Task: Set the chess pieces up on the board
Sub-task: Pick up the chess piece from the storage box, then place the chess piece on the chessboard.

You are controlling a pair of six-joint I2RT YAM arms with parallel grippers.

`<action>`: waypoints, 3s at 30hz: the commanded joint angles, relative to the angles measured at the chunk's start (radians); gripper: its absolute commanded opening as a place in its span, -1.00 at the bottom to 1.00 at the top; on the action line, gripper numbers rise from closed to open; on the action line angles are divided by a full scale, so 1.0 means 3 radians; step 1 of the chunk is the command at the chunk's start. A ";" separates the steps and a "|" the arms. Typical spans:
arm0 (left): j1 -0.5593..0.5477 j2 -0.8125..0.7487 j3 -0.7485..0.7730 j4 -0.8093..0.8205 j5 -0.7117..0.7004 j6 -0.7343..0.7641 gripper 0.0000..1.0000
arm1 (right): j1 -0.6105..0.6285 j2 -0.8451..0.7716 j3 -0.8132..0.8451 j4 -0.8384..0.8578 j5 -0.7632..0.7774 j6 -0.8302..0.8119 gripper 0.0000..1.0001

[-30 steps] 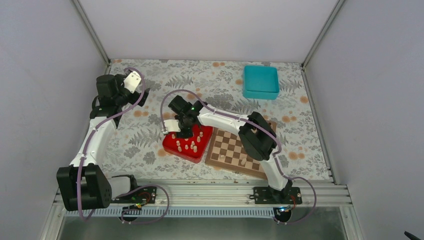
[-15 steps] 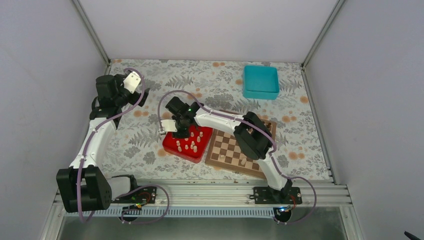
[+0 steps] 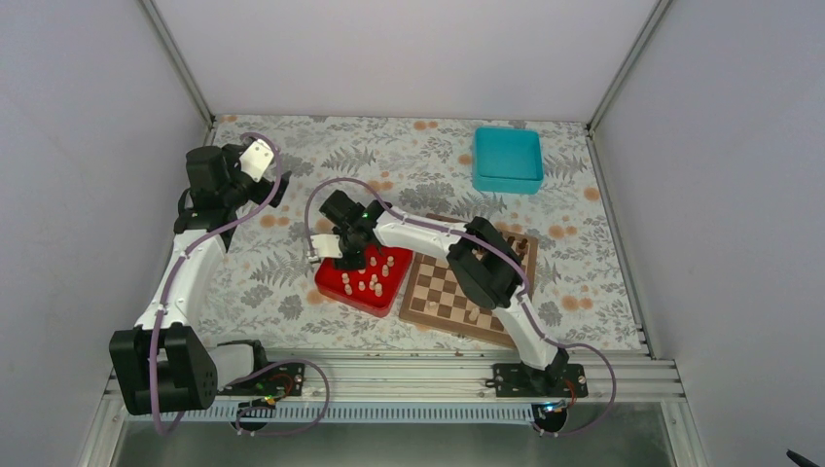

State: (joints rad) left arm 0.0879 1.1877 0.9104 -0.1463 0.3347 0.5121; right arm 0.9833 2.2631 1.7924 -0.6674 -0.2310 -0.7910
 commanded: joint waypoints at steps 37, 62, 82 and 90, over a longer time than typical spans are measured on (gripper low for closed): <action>0.0019 -0.0107 0.0027 0.0051 0.0105 -0.0050 1.00 | -0.0046 -0.1053 -0.0182 -0.0596 0.0064 0.0056 -0.92; 0.0019 -0.0044 0.0026 0.0069 -0.0056 -0.0067 1.00 | -0.0736 -0.2522 -0.2658 -0.0027 -0.0250 0.0124 -0.87; 0.0019 -0.0046 0.0018 0.0063 -0.0052 -0.0058 1.00 | -0.0739 -0.2234 -0.2715 -0.0092 -0.0364 -0.0040 -0.88; 0.0018 -0.0048 0.0029 0.0054 -0.0047 -0.0050 1.00 | -0.0736 -0.2180 -0.2712 -0.0083 -0.0359 -0.0059 -0.87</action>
State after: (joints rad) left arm 0.0879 1.1751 0.9104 -0.1467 0.3149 0.5045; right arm 0.7643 1.5963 0.9894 -0.6987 -0.3202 -0.7929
